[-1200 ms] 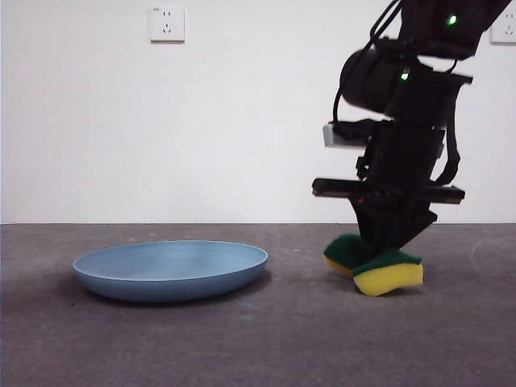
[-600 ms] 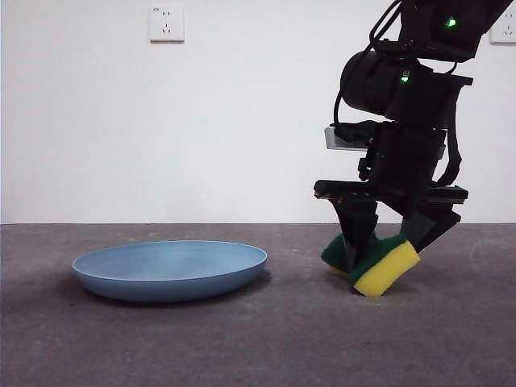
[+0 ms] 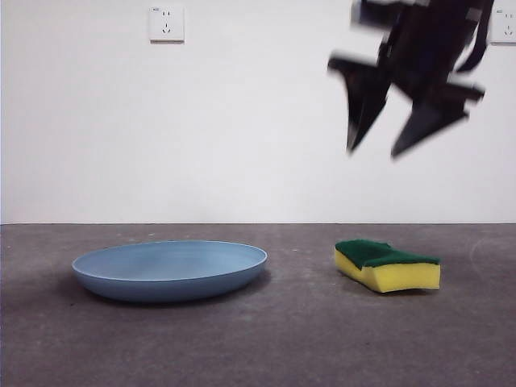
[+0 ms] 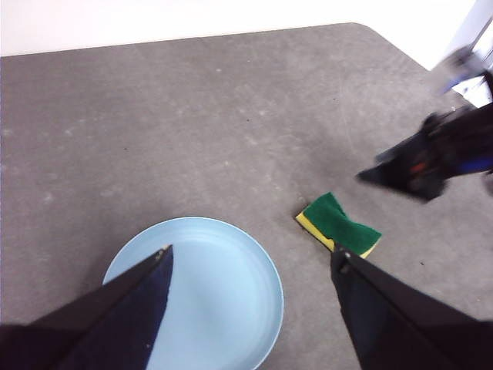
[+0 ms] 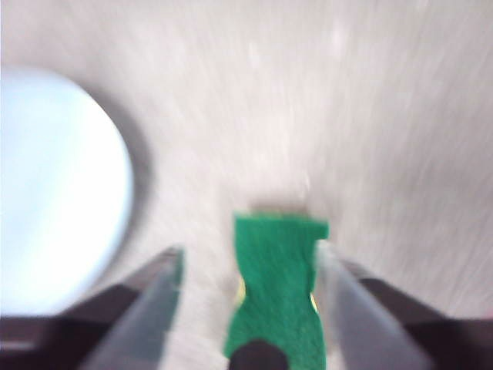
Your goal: Pick up the plate,pick up the cloth,clean the plate with the cloth
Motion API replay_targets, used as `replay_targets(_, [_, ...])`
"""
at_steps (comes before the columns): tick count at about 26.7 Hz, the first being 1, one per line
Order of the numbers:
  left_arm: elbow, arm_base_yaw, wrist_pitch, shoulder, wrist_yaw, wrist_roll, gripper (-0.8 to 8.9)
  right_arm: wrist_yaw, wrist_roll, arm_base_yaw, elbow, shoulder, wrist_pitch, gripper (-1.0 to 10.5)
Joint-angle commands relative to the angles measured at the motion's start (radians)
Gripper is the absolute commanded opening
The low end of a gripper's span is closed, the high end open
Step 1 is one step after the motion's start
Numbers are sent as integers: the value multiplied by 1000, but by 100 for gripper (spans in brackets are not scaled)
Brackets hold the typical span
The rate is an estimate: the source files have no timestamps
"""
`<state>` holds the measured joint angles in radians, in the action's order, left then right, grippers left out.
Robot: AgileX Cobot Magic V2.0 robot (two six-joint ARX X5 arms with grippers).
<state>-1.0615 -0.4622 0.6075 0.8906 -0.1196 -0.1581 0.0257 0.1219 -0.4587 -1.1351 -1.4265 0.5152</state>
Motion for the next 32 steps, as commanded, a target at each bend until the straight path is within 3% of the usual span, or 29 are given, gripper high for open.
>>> replay_targets(1, [4, -4, -14, 4, 61, 28, 176, -2, 15, -10, -3, 120, -5, -12])
replay_targets(2, [4, -3, -27, 4, 82, 58, 6, -2, 16, -14, -3, 175, -5, -10])
replay_targets(3, [4, -3, -49, 4, 101, 67, -4, -2, 15, -18, -3, 227, -5, -10])
replay_targets(11, [10, -4, -146, 3, 145, 138, -8, 19, -28, -53, 32, 462, 43, -11])
replay_targets(19, [158, -4, -201, -40, 143, 140, -8, 142, -37, -95, 237, 630, 0, -11])
replay_targets(27, [354, -16, -360, -123, 138, 104, -8, 142, -18, -95, 435, 755, -96, -11])
replay_targets(32, [363, -23, -339, -128, 140, 88, -3, 140, 41, -94, 435, 755, -93, 2])
